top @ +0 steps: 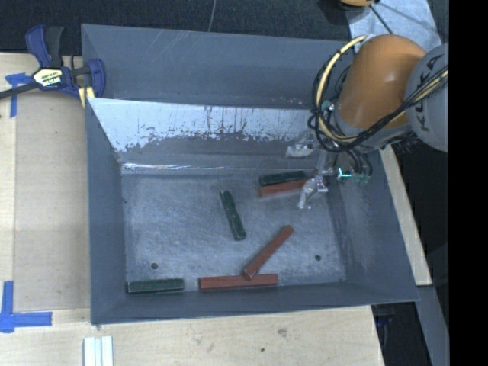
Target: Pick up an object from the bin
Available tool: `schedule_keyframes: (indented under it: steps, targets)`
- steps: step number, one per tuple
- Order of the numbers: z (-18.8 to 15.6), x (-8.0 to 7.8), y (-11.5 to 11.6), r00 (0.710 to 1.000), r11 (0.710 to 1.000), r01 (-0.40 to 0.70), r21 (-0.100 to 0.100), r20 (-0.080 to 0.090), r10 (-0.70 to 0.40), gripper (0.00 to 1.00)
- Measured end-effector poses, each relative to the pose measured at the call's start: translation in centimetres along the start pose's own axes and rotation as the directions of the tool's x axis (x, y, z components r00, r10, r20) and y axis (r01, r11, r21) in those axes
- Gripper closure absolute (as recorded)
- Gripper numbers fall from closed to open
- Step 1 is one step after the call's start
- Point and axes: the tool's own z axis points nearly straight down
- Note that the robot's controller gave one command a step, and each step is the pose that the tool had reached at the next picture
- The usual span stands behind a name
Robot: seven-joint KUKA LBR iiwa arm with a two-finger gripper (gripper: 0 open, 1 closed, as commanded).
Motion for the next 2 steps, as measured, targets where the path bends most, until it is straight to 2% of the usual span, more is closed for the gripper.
schedule_keyframes:
  steps: [1,2]
  targets:
    - [-0.5,-0.2,0.0,1.000,1.000,0.002,0.001,0.009,-0.002,0.00]
    - [7.1,-1.1,-0.6,0.996,0.996,-0.094,-0.001,0.005,0.094,0.00]
